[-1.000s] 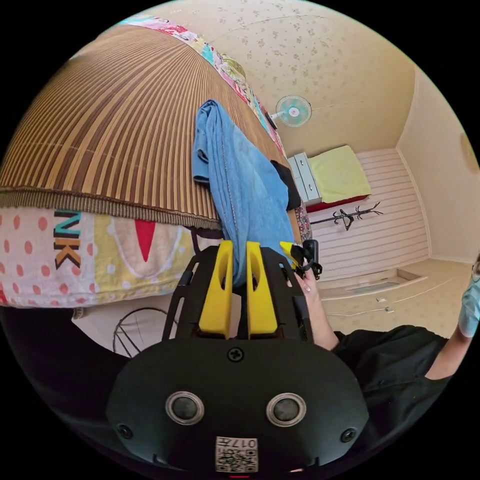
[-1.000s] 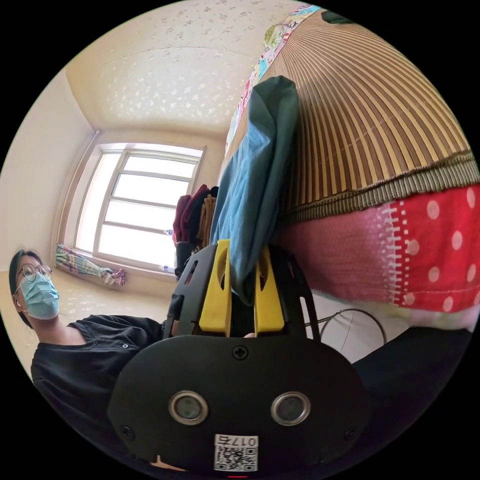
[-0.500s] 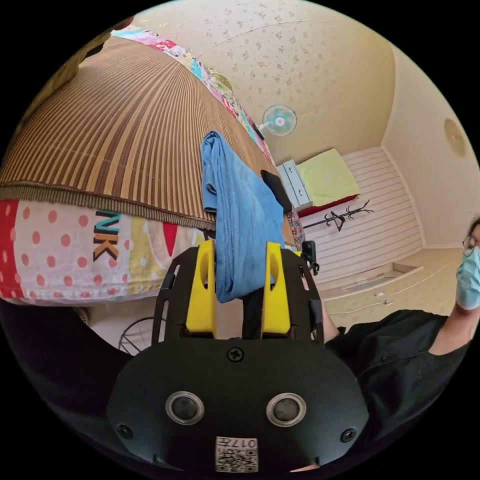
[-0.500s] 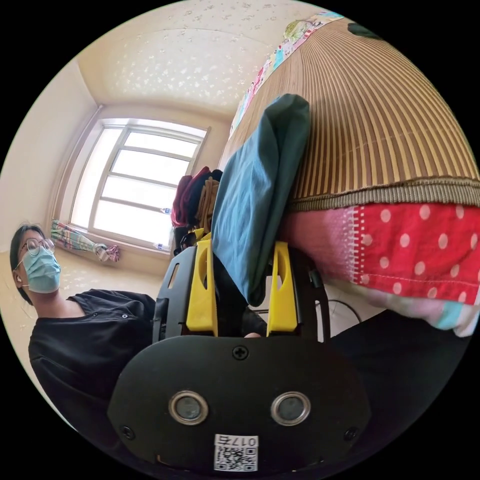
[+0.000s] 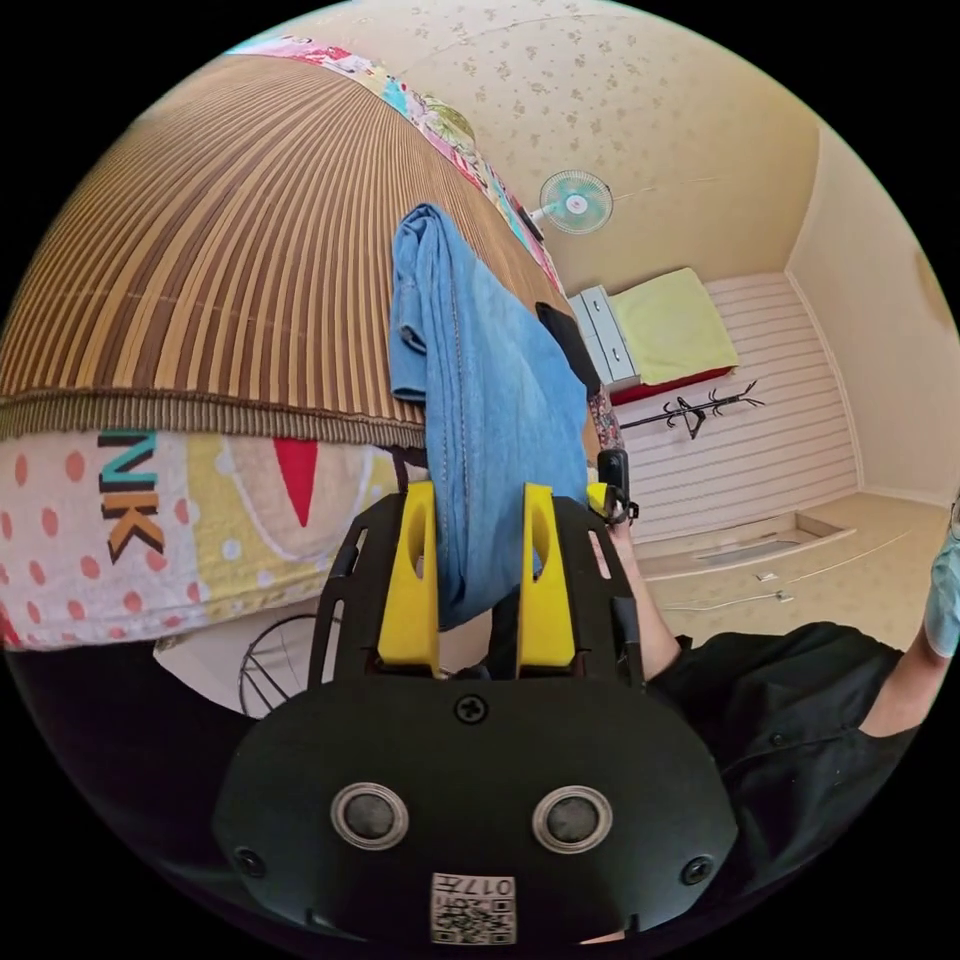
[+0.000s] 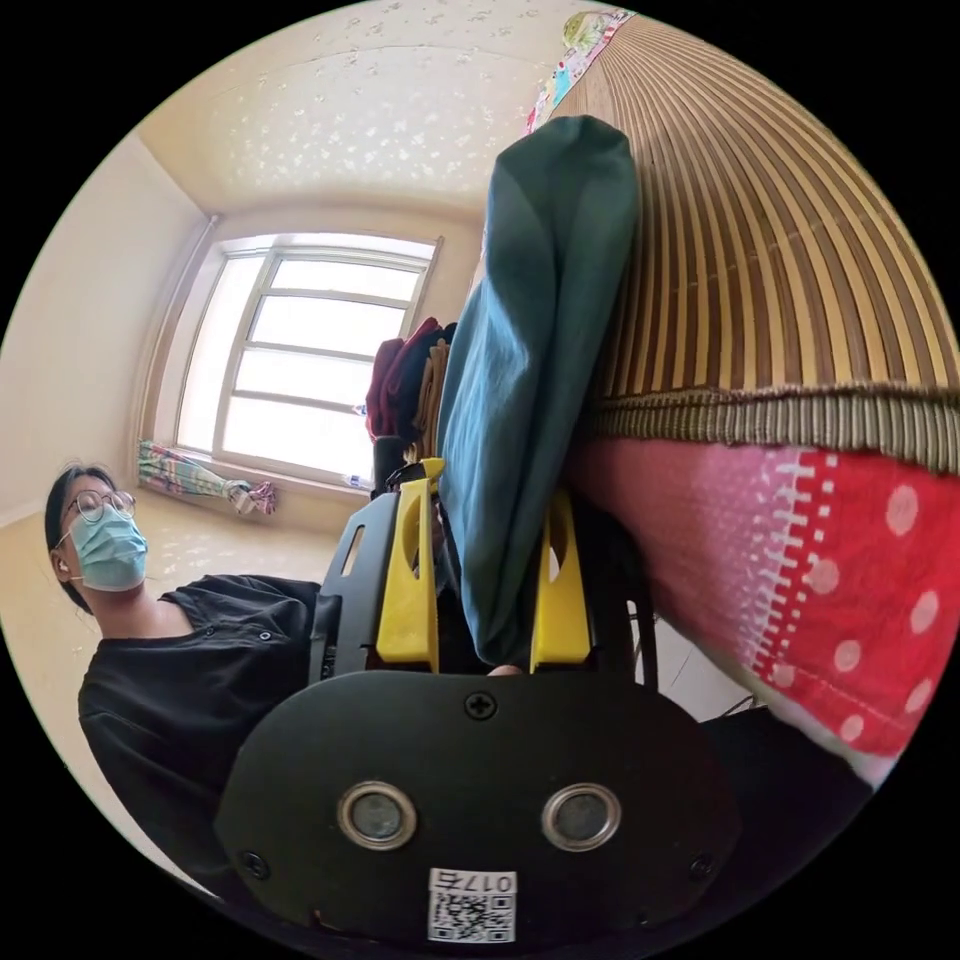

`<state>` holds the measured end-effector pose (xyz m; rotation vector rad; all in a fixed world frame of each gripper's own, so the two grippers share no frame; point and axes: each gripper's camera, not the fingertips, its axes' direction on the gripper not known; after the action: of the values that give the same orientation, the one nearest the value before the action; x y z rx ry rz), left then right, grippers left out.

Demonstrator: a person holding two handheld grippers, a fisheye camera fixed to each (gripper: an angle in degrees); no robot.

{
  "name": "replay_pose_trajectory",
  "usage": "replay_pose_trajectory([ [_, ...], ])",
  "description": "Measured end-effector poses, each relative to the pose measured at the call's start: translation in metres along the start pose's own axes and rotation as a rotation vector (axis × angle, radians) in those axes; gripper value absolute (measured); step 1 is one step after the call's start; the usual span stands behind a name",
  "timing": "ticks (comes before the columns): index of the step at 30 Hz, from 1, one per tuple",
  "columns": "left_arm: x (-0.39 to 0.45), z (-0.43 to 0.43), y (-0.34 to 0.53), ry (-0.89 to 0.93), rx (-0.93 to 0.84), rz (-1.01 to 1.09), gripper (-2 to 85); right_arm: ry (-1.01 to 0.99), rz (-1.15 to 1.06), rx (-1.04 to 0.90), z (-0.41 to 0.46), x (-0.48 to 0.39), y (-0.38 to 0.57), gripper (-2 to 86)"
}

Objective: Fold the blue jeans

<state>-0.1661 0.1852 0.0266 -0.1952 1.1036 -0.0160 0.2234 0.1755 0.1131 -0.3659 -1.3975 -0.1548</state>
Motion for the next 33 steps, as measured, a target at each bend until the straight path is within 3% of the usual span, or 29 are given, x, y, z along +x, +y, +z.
replay_pose_trajectory([
  [11,0.003,-0.030,0.016,0.176,0.015,0.002,6.8,-0.018,-0.088,0.068,-0.001,-0.051,0.013,7.2],
  [17,0.068,-0.105,0.029,0.323,0.138,0.145,6.5,0.020,-0.314,0.036,-0.007,-0.172,0.008,7.1],
  [23,0.123,-0.215,0.008,0.138,0.270,0.241,6.4,0.106,-0.524,-0.104,0.036,-0.280,-0.074,6.5],
  [28,0.190,-0.387,-0.020,-0.084,0.432,0.460,6.5,0.157,-0.882,-0.064,0.124,-0.422,-0.151,6.5],
  [30,0.198,-0.443,-0.023,-0.130,0.463,0.483,6.6,0.116,-0.910,-0.018,0.160,-0.453,-0.172,6.5],
  [33,0.168,-0.510,-0.022,-0.134,0.472,0.375,6.8,0.033,-0.780,-0.021,0.232,-0.456,-0.209,6.6],
])
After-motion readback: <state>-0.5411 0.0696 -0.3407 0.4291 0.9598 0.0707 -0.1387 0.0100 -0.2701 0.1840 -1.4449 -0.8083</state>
